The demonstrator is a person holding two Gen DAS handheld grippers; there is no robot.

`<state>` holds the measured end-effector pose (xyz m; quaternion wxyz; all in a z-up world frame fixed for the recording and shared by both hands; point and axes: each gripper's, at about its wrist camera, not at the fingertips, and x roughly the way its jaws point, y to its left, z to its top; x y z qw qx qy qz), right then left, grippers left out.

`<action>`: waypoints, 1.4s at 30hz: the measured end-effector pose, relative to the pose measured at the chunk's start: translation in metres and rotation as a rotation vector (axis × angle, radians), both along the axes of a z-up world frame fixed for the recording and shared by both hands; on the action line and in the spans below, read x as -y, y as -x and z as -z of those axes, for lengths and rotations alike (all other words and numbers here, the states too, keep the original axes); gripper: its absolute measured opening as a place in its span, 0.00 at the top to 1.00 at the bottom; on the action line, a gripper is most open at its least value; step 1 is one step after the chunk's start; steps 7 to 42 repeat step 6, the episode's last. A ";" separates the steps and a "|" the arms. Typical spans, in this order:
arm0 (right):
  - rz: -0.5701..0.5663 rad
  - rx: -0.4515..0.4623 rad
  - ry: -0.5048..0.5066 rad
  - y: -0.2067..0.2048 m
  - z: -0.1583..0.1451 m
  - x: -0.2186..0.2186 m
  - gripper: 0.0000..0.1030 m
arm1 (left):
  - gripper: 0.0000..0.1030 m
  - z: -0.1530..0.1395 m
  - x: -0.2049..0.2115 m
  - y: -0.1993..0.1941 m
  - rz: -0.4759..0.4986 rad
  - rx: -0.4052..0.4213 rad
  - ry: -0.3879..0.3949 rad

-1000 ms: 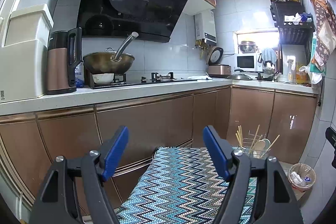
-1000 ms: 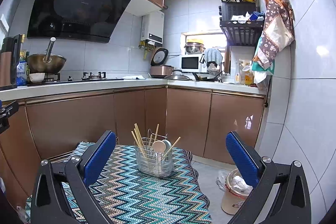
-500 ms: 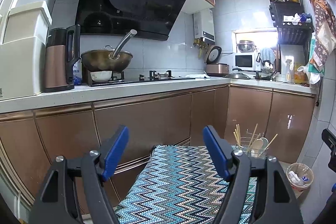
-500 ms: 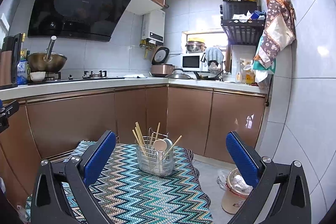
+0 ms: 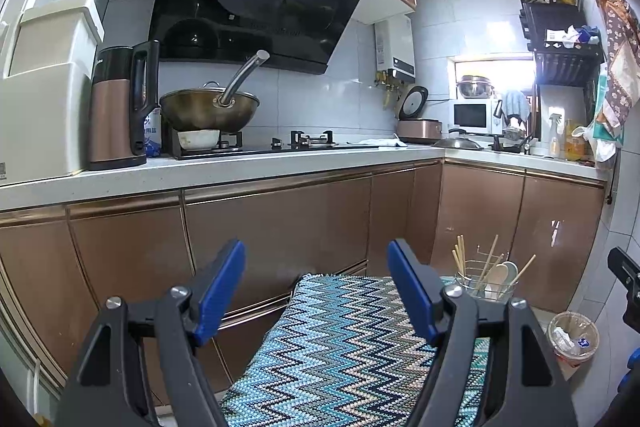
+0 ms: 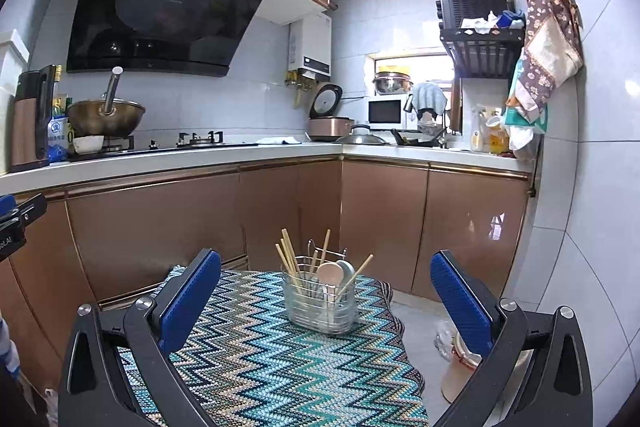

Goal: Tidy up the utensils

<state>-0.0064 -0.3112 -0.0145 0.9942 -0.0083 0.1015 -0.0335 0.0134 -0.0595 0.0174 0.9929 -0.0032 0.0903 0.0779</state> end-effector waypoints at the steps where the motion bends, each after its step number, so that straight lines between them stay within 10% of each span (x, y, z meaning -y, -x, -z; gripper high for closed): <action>1: -0.003 0.002 0.004 0.000 0.000 -0.001 0.00 | 0.30 0.000 -0.001 -0.001 -0.001 0.000 0.001; 42: -0.015 0.007 0.010 -0.002 0.000 -0.004 0.00 | 0.30 0.002 0.000 -0.002 -0.004 -0.005 0.001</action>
